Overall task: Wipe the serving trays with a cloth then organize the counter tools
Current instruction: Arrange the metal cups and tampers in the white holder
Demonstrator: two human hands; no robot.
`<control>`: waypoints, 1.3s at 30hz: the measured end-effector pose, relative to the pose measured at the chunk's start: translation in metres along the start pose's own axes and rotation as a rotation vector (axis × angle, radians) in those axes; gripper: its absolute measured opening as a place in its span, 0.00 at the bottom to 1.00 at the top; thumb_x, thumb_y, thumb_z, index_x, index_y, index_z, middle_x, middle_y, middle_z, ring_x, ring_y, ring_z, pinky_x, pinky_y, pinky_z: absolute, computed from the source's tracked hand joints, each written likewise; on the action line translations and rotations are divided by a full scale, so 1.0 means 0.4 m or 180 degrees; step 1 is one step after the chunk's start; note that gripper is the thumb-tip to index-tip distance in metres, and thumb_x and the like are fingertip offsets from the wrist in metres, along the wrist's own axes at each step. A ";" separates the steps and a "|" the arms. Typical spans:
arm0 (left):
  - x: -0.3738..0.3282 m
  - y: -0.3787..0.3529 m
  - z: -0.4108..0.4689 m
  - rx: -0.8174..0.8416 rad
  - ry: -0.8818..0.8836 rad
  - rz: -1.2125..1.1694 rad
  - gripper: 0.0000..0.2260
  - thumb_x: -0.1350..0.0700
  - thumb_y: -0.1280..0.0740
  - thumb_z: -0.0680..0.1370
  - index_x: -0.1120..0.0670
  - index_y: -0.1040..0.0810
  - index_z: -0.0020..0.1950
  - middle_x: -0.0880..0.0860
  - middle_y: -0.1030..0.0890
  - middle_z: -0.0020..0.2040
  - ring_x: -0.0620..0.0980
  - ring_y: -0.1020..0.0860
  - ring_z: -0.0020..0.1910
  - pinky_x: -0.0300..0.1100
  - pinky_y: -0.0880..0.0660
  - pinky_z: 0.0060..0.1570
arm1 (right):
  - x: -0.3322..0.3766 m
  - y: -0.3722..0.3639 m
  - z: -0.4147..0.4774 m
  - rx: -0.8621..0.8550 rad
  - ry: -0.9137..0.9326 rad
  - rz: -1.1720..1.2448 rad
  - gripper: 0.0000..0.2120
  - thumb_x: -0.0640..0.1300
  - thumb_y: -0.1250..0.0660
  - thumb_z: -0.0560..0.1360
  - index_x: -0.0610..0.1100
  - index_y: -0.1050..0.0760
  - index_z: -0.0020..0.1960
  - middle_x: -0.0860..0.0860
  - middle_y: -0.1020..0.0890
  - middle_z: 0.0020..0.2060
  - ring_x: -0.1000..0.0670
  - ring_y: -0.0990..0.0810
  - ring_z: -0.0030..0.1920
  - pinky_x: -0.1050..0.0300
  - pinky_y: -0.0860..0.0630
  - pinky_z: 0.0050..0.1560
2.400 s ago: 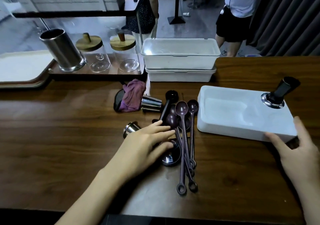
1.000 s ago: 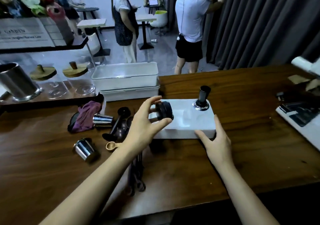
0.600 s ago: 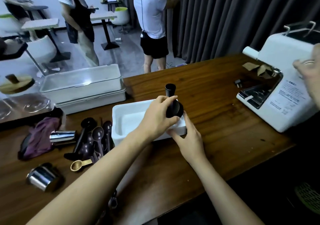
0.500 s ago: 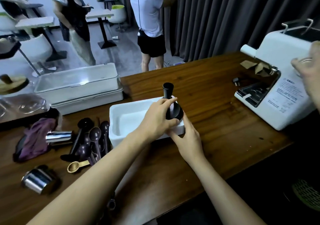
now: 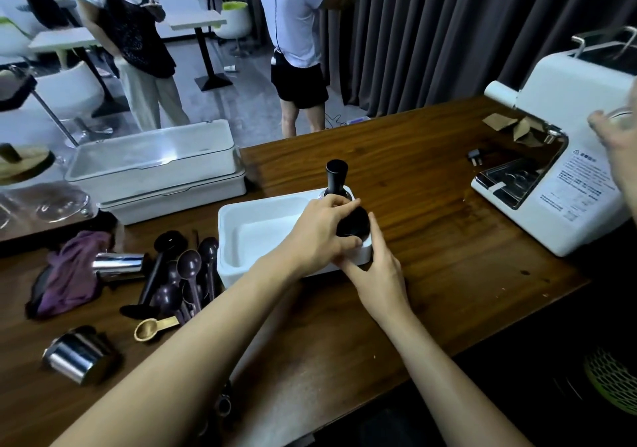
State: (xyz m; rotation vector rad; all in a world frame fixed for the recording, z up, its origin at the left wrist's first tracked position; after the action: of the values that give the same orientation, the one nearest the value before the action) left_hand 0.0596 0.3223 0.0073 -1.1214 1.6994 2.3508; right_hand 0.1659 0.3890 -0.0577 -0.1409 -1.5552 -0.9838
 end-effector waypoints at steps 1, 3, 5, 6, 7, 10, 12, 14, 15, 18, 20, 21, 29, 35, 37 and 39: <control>-0.001 0.001 0.002 0.0017 -0.0010 0.0063 0.33 0.52 0.24 0.74 0.57 0.29 0.77 0.57 0.26 0.68 0.57 0.29 0.68 0.46 0.32 0.69 | 0.001 0.000 -0.001 0.0004 0.0007 0.0005 0.47 0.63 0.28 0.71 0.58 0.50 0.82 0.51 0.32 0.76 0.48 0.34 0.75 0.50 0.30 0.71; -0.003 0.002 0.006 0.0055 -0.0008 0.0160 0.33 0.51 0.24 0.75 0.55 0.30 0.78 0.55 0.27 0.69 0.57 0.30 0.67 0.50 0.32 0.69 | 0.000 0.000 -0.001 -0.0007 0.0034 0.0012 0.46 0.62 0.28 0.71 0.57 0.49 0.82 0.51 0.31 0.76 0.48 0.33 0.75 0.49 0.29 0.71; 0.000 0.002 0.008 0.0079 -0.0002 0.0233 0.33 0.50 0.25 0.75 0.54 0.30 0.78 0.54 0.27 0.69 0.57 0.31 0.67 0.51 0.32 0.69 | 0.000 0.000 -0.001 -0.0030 0.0063 -0.0011 0.46 0.63 0.28 0.71 0.56 0.47 0.82 0.51 0.31 0.76 0.49 0.33 0.75 0.49 0.29 0.71; 0.002 0.002 0.008 0.0089 0.0000 0.0277 0.33 0.49 0.25 0.75 0.54 0.30 0.78 0.54 0.28 0.68 0.56 0.31 0.67 0.51 0.32 0.69 | 0.000 -0.001 0.000 -0.0036 0.0076 -0.0017 0.46 0.65 0.28 0.70 0.56 0.46 0.81 0.52 0.31 0.76 0.49 0.33 0.75 0.48 0.29 0.71; 0.003 0.001 0.009 0.0107 -0.0001 0.0327 0.33 0.48 0.25 0.75 0.53 0.30 0.78 0.53 0.28 0.69 0.56 0.31 0.67 0.50 0.32 0.69 | 0.000 -0.001 0.000 -0.0044 0.0089 -0.0011 0.47 0.66 0.29 0.70 0.55 0.46 0.81 0.52 0.31 0.76 0.49 0.33 0.75 0.47 0.29 0.71; 0.003 -0.006 0.012 0.0186 0.0016 0.0463 0.32 0.48 0.26 0.76 0.52 0.31 0.79 0.53 0.29 0.70 0.56 0.32 0.67 0.49 0.33 0.69 | -0.001 -0.004 0.002 -0.0035 0.0095 -0.0041 0.46 0.66 0.30 0.70 0.55 0.45 0.81 0.53 0.31 0.76 0.50 0.33 0.75 0.45 0.29 0.71; 0.002 -0.003 0.012 0.0183 0.0020 0.0502 0.32 0.48 0.27 0.76 0.52 0.31 0.79 0.53 0.29 0.70 0.56 0.32 0.68 0.48 0.33 0.68 | 0.002 -0.005 0.001 -0.0028 0.0111 -0.0042 0.47 0.68 0.31 0.69 0.55 0.46 0.81 0.53 0.32 0.76 0.49 0.33 0.75 0.45 0.29 0.71; 0.002 -0.002 0.007 0.0176 0.0017 0.0459 0.33 0.47 0.26 0.76 0.53 0.31 0.79 0.54 0.29 0.72 0.56 0.32 0.69 0.46 0.35 0.69 | 0.006 -0.004 -0.002 -0.0022 0.0129 -0.0017 0.48 0.71 0.33 0.67 0.55 0.46 0.81 0.52 0.32 0.76 0.49 0.34 0.76 0.45 0.28 0.71; 0.004 -0.002 0.004 0.0161 0.0021 0.0410 0.33 0.47 0.26 0.76 0.53 0.31 0.79 0.54 0.29 0.73 0.56 0.32 0.71 0.44 0.35 0.69 | 0.008 -0.003 -0.003 -0.0021 0.0143 -0.0018 0.48 0.70 0.33 0.68 0.56 0.48 0.81 0.52 0.32 0.77 0.48 0.34 0.76 0.46 0.28 0.71; 0.006 -0.001 -0.015 -0.0016 -0.0039 0.0355 0.34 0.46 0.25 0.76 0.52 0.31 0.79 0.53 0.31 0.78 0.57 0.32 0.75 0.46 0.34 0.70 | 0.017 -0.001 -0.004 -0.0007 0.0230 -0.0082 0.46 0.62 0.29 0.72 0.61 0.53 0.81 0.52 0.34 0.77 0.47 0.35 0.76 0.47 0.29 0.70; 0.016 0.000 -0.043 -0.0127 -0.0023 0.0307 0.35 0.45 0.25 0.75 0.48 0.33 0.80 0.50 0.36 0.81 0.56 0.34 0.77 0.48 0.34 0.71 | 0.018 -0.003 -0.004 0.0044 0.0250 -0.0081 0.46 0.56 0.28 0.75 0.63 0.55 0.81 0.52 0.34 0.78 0.47 0.34 0.76 0.49 0.30 0.69; 0.023 0.005 -0.064 -0.0183 0.0015 0.0226 0.36 0.44 0.25 0.76 0.46 0.35 0.81 0.49 0.40 0.82 0.54 0.36 0.78 0.47 0.35 0.72 | 0.020 -0.004 -0.005 0.0065 0.0277 -0.0070 0.45 0.54 0.28 0.76 0.64 0.56 0.80 0.52 0.35 0.78 0.47 0.34 0.76 0.50 0.31 0.69; 0.178 0.208 -0.364 -0.1356 0.0750 -0.0259 0.33 0.44 0.29 0.79 0.44 0.37 0.81 0.45 0.37 0.81 0.42 0.38 0.78 0.41 0.36 0.74 | 0.041 -0.010 -0.008 0.0077 0.0267 -0.0111 0.48 0.56 0.26 0.74 0.61 0.55 0.81 0.55 0.41 0.80 0.44 0.40 0.78 0.45 0.39 0.75; 0.340 0.332 -0.607 -0.1734 0.1451 0.0053 0.24 0.45 0.30 0.79 0.48 0.25 0.74 0.45 0.24 0.72 0.43 0.27 0.71 0.44 0.30 0.71 | 0.038 -0.013 -0.004 0.0112 0.0231 -0.0173 0.47 0.60 0.28 0.73 0.66 0.57 0.80 0.51 0.40 0.80 0.39 0.39 0.77 0.35 0.38 0.74; 0.376 0.357 -0.669 -0.1809 0.1603 0.0143 0.22 0.45 0.30 0.78 0.47 0.22 0.72 0.44 0.22 0.69 0.42 0.26 0.69 0.47 0.28 0.69 | 0.037 -0.013 -0.004 0.0091 0.0278 -0.0131 0.46 0.61 0.28 0.72 0.73 0.57 0.76 0.52 0.39 0.79 0.39 0.38 0.77 0.33 0.37 0.73; 0.400 0.384 -0.722 -0.1922 0.1722 0.0257 0.19 0.48 0.28 0.79 0.46 0.20 0.69 0.43 0.20 0.67 0.42 0.24 0.67 0.44 0.27 0.67 | 0.029 -0.013 -0.005 0.0080 0.0270 -0.0129 0.45 0.63 0.28 0.70 0.75 0.56 0.75 0.53 0.38 0.79 0.39 0.37 0.77 0.32 0.36 0.72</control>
State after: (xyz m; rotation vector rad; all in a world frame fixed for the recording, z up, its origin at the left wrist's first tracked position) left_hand 0.0295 -0.0406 0.0009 -1.9566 1.1364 2.8988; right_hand 0.1615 0.3793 -0.0502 -0.0496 -1.4973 -0.9891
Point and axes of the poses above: each hand's wrist, its own z-axis towards the middle knuckle, its own y-axis out of the back of the hand, x = y × z, the point moved 9 cm from there along z, towards the middle knuckle
